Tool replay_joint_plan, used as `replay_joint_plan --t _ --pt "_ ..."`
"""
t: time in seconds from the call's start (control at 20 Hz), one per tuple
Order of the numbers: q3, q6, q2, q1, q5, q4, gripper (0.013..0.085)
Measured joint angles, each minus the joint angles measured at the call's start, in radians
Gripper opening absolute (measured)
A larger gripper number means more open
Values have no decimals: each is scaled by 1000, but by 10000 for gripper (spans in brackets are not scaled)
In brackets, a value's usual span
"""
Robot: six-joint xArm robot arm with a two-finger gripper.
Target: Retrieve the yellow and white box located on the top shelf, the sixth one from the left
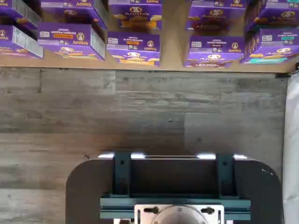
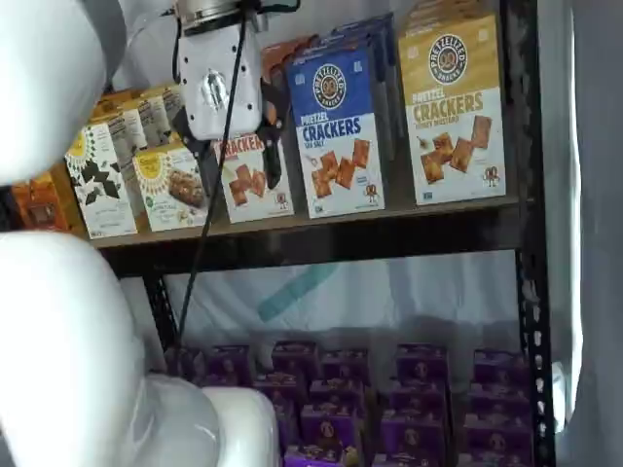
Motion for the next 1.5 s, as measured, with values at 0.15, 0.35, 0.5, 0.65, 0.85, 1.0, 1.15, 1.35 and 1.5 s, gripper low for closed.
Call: replay_joint_plan --t 0.15,0.35,0.5,0.65,0.85,1.0,1.15,1.35,1.5 --pt "-15 -19 18 -42 32 47 850" --pt "-17 -23 21 -46 36 51 850" --pt "-14 -20 21 -29 23 23 850" --pt "-3 -38 18 -27 -24 -30 850" --pt "-5 -116 35 -97 -91 -61 850" --pt "-10 -179 52 -159 -137 -71 850" --pt "-15 -237 69 -219 -186 -74 850" --pt "-29 -309 94 -298 -248 -65 850" --pt "-62 -385 134 -384 -296 -44 850"
